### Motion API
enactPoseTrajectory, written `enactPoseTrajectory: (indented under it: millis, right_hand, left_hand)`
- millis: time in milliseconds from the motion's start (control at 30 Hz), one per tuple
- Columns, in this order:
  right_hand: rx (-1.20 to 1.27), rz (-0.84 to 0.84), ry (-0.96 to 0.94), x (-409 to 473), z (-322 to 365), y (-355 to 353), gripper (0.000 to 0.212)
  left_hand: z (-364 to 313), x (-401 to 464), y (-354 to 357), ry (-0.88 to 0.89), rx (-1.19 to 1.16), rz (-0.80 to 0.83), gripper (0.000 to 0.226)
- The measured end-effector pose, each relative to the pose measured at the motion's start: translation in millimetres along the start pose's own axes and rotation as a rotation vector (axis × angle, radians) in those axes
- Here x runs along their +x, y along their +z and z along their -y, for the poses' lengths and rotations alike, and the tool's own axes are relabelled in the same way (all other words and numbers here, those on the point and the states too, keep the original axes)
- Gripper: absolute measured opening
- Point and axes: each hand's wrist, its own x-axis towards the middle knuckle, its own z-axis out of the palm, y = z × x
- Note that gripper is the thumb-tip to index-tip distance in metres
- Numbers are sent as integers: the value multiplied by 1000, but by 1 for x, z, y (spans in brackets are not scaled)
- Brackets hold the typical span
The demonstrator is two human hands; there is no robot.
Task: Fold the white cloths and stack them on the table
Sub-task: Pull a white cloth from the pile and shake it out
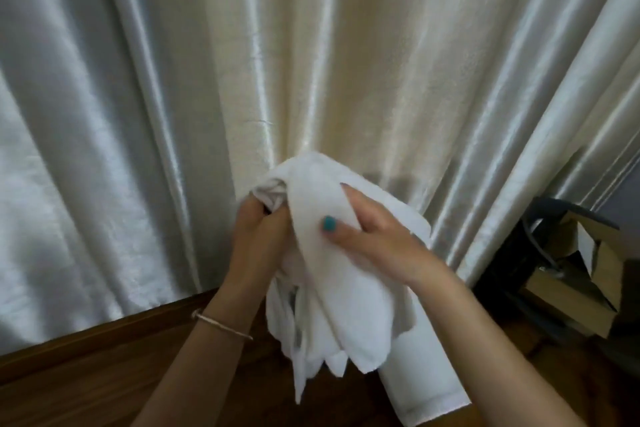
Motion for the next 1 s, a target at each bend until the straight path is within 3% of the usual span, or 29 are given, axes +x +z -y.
enactPoseTrajectory:
  millis: [100, 200, 267, 333, 467, 567, 633, 733, 800, 867, 933, 1000]
  right_hand:
    - [-355, -4, -72, 13, 26, 90, 110]
    - [-626, -277, -194, 16, 53, 184, 102]
    - [-486, -355, -219, 18, 72, 242, 90]
    - [-332, -408, -265, 23, 90, 299, 80]
    - [-96, -302, -235, 42, 123, 421, 79]
    - [42, -181, -222, 52, 140, 508, 81]
    - [74, -147, -265, 54, 145, 559, 81]
    - [-28, -98, -399, 56, 136, 626, 77]
    - [-280, -17, -486, 55, 114, 665, 78]
    - [-587, 91, -588, 55, 61, 701, 83]
    - [-940, 353, -564, 42, -6, 723, 82]
    - [-1158, 585, -440, 25, -69, 727, 82]
  left_hand:
    - [-31, -12, -63, 89, -62, 46, 8]
    - [-55, -30, -152, 144, -162, 184, 32]
    - [-63, -44, -220, 187, -203, 309, 45]
    - [-77, -58, -294, 252, -101, 321, 53]
    - [-99, -74, -448, 321, 287, 62, 40]
    - [-105, -81, -545, 169, 426, -59, 30]
    - [-96, -81, -598, 127, 534, -143, 38]
    - [-70, -85, -654, 212, 671, -162, 40]
    - [-35, -90, -687, 111, 643, -212, 26]
    - [16, -97, -721, -130, 721, -262, 22]
    - [60, -109, -744, -444, 688, -325, 43]
    - [85, -118, -749, -691, 479, -406, 56]
